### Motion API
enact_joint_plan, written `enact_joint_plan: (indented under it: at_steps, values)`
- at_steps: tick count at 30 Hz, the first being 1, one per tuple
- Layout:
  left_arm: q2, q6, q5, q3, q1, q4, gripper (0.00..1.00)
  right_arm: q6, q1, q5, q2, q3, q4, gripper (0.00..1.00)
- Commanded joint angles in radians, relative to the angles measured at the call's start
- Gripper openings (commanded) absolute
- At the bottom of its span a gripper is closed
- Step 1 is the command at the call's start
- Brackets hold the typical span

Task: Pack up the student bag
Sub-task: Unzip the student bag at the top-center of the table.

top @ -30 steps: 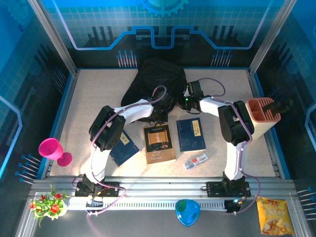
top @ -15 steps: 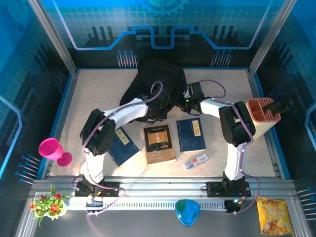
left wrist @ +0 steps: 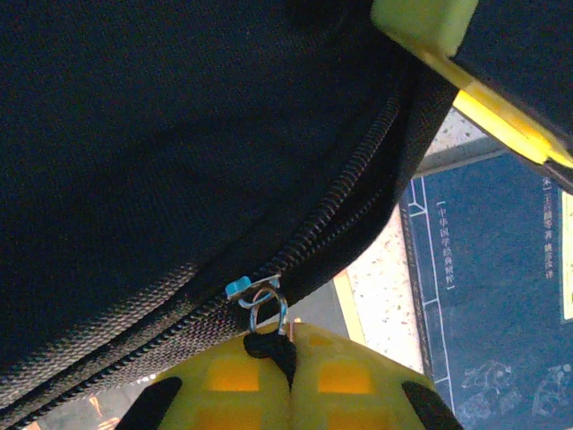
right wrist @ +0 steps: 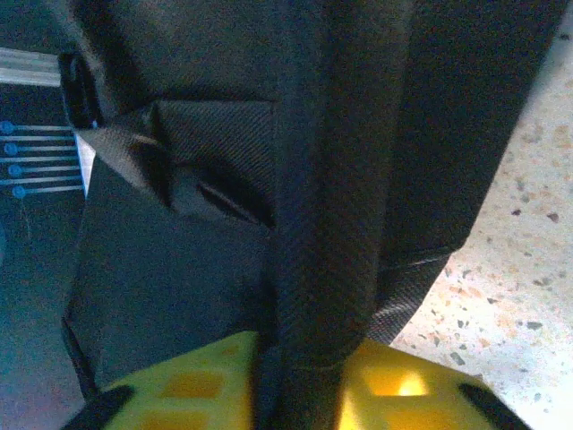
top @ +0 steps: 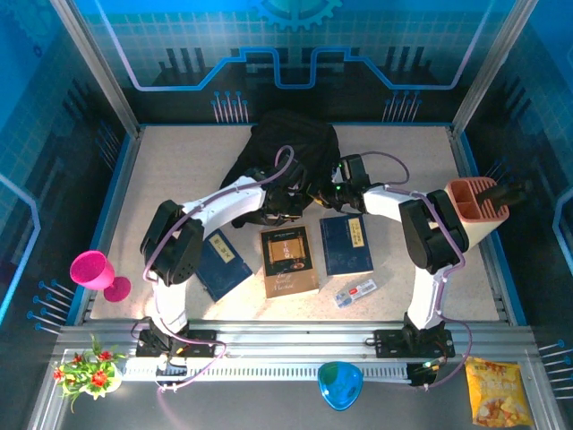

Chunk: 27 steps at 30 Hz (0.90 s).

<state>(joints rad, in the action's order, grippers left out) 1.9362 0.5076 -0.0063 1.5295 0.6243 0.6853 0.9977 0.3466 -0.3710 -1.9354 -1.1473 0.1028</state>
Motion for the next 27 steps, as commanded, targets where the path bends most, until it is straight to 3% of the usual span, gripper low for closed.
enact_joint_plan:
  at_steps: [1,7,18,20,24,27]
  values:
    - [-0.025,-0.044,0.045,0.029,-0.011,0.076,0.00,-0.064,0.004,0.076,-0.015,-0.040,-0.062,0.18]
    - [-0.081,-0.059,0.068,-0.070,-0.052,0.090,0.00,-0.177,-0.029,0.231,-0.042,-0.101,-0.133,0.14]
    - [-0.140,-0.089,0.093,-0.155,-0.111,0.069,0.00,-0.260,-0.091,0.284,-0.082,-0.212,-0.193,0.15]
    - [-0.134,-0.099,0.143,-0.146,-0.110,0.042,0.00,-0.248,-0.098,0.242,-0.050,-0.198,-0.180,0.23]
    - [-0.099,-0.107,0.226,-0.086,-0.090,-0.008,0.00,-0.145,-0.098,0.155,0.102,-0.039,-0.074,0.54]
    - [-0.068,-0.115,0.243,-0.016,-0.067,-0.023,0.00,-0.051,-0.100,0.122,0.216,0.074,-0.067,0.66]
